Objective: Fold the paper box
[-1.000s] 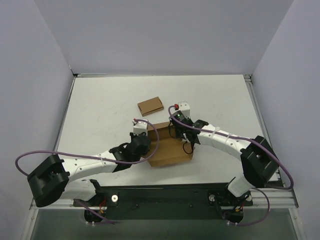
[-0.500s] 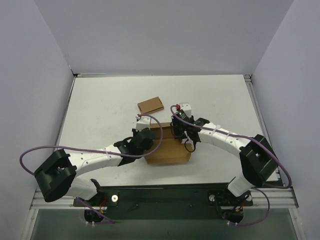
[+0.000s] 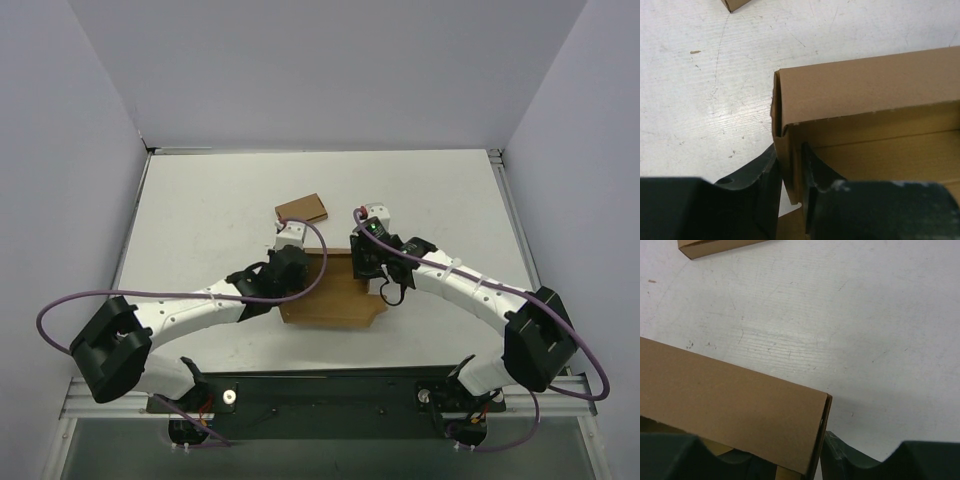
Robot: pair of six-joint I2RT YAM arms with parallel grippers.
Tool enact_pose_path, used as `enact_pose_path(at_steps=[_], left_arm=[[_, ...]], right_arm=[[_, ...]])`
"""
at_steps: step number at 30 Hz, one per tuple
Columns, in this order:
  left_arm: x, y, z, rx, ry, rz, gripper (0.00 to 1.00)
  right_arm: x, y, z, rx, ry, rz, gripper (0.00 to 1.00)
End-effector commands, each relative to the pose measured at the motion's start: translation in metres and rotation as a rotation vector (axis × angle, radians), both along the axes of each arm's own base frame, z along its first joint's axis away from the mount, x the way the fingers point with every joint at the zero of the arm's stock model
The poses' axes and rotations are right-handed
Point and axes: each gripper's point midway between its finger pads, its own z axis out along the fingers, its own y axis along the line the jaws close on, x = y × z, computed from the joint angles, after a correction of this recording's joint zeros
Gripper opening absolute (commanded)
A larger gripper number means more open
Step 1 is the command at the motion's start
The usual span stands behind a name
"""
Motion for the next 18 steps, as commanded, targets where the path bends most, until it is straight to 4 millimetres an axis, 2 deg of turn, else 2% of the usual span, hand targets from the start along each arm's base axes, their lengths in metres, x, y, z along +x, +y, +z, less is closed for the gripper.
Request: enact_pose_path(at_steps=[1, 2, 3, 6, 9, 10, 16, 18], left_arm=[[-0.002, -0.016, 0.023, -0.061, -0.012, -0.072, 0.37], [-0.002, -0.018, 0.03, -0.076, -0.029, -0.091, 0.43], [-0.005, -0.021, 0.032, -0.087, -0.029, -0.116, 0.54], [-0.011, -0.027, 0.05, -0.13, -0.055, -0.186, 0.71], [-0.016, -0.029, 0.069, -0.164, -0.088, -0.25, 0.78], [-0.016, -0.027, 0.077, -0.182, -0.096, -0.268, 0.78], [-0.014, -0.002, 0.1, -0.208, -0.104, -0.284, 0.8], [-0.014, 0.001, 0.103, -0.18, -0.122, -0.332, 0.8]], right_arm=[[-0.006, -0.003, -0.006, -0.001, 0.037, 0.005, 0.34], [-0.005, -0.004, -0.007, 0.004, 0.046, 0.002, 0.32], [-0.005, -0.004, -0.009, 0.005, 0.059, 0.008, 0.29], [-0.005, -0.008, -0.014, 0.012, 0.101, 0.02, 0.26], [-0.005, -0.012, -0.018, 0.013, 0.143, 0.033, 0.23], [-0.01, -0.008, -0.019, 0.039, 0.178, 0.057, 0.22], [-0.013, -0.011, -0.033, 0.066, 0.281, 0.076, 0.18], [-0.012, -0.011, -0.037, 0.064, 0.296, 0.079, 0.18]])
